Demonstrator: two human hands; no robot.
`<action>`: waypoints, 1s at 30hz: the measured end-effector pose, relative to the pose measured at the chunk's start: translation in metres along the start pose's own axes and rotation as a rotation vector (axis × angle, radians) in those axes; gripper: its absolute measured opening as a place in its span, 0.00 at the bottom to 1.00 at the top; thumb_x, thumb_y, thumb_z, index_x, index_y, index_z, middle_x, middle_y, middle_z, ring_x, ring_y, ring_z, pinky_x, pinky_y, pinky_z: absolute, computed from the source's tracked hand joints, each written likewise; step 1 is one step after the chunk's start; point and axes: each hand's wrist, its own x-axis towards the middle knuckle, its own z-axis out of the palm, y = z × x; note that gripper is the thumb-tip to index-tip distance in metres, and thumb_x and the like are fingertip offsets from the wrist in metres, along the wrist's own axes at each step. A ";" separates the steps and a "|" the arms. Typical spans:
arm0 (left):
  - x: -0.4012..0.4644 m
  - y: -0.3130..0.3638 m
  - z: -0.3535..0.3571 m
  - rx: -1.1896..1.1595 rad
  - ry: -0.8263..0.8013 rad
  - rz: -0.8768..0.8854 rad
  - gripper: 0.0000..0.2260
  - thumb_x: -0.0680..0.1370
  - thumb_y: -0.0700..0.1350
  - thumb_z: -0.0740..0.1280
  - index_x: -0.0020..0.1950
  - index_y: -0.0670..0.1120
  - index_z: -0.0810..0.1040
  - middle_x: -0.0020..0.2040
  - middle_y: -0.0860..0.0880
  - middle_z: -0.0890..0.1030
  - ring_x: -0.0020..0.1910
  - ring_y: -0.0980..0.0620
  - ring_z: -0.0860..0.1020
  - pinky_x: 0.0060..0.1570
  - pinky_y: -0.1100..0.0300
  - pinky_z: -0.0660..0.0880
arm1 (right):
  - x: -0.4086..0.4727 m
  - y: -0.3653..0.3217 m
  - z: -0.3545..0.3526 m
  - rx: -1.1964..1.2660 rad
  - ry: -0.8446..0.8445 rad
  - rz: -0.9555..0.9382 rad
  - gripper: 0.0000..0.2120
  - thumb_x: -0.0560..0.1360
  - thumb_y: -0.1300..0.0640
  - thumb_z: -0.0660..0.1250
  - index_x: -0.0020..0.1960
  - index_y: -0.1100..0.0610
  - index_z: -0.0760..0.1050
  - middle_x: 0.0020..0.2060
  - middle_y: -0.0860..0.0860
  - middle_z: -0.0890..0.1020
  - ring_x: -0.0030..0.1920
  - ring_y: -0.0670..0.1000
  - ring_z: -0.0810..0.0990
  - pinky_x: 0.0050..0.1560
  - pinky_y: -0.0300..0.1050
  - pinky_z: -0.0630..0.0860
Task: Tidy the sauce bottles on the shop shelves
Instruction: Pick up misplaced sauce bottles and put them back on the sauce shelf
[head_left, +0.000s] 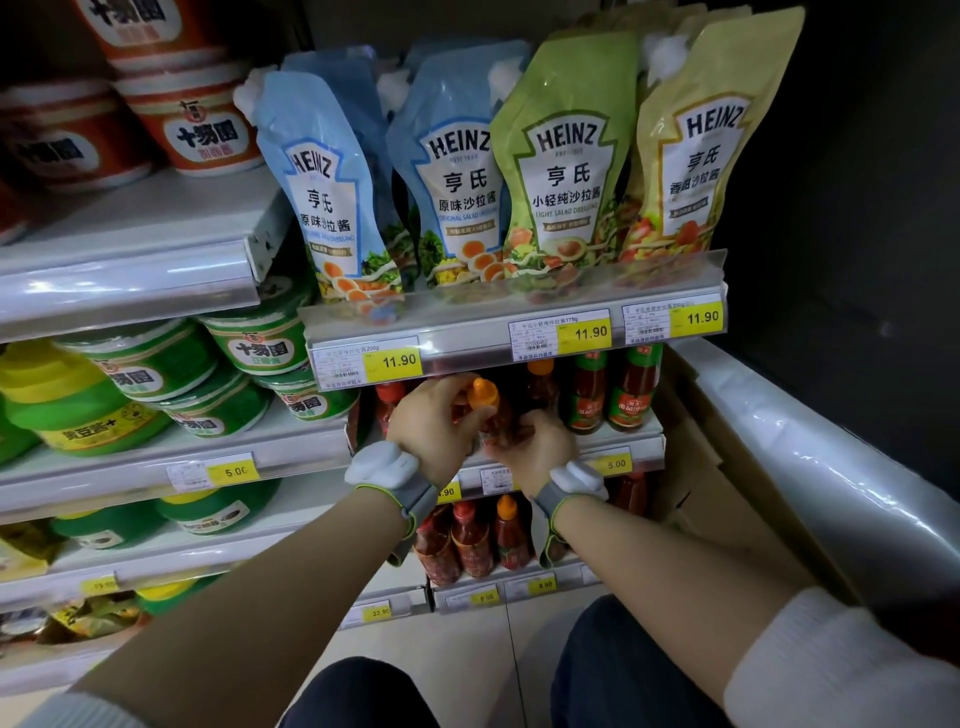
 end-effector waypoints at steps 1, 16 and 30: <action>0.001 -0.001 0.002 0.006 0.004 0.004 0.16 0.71 0.50 0.71 0.57 0.48 0.79 0.49 0.46 0.83 0.47 0.48 0.80 0.48 0.54 0.77 | 0.000 0.001 0.001 -0.006 0.005 -0.010 0.22 0.64 0.45 0.75 0.51 0.58 0.78 0.48 0.55 0.83 0.50 0.57 0.80 0.44 0.41 0.72; 0.019 -0.005 0.018 0.075 -0.040 0.019 0.13 0.74 0.50 0.68 0.56 0.47 0.79 0.50 0.47 0.84 0.51 0.45 0.80 0.49 0.51 0.75 | 0.004 0.014 0.025 0.127 0.009 0.115 0.20 0.68 0.45 0.72 0.53 0.56 0.78 0.48 0.53 0.83 0.50 0.55 0.81 0.52 0.48 0.77; 0.043 -0.014 0.038 0.224 -0.122 -0.173 0.17 0.77 0.55 0.62 0.59 0.46 0.77 0.56 0.45 0.81 0.57 0.43 0.76 0.54 0.56 0.70 | 0.009 0.019 0.022 -0.026 -0.015 0.072 0.23 0.71 0.37 0.66 0.55 0.53 0.79 0.51 0.54 0.84 0.52 0.58 0.81 0.52 0.49 0.78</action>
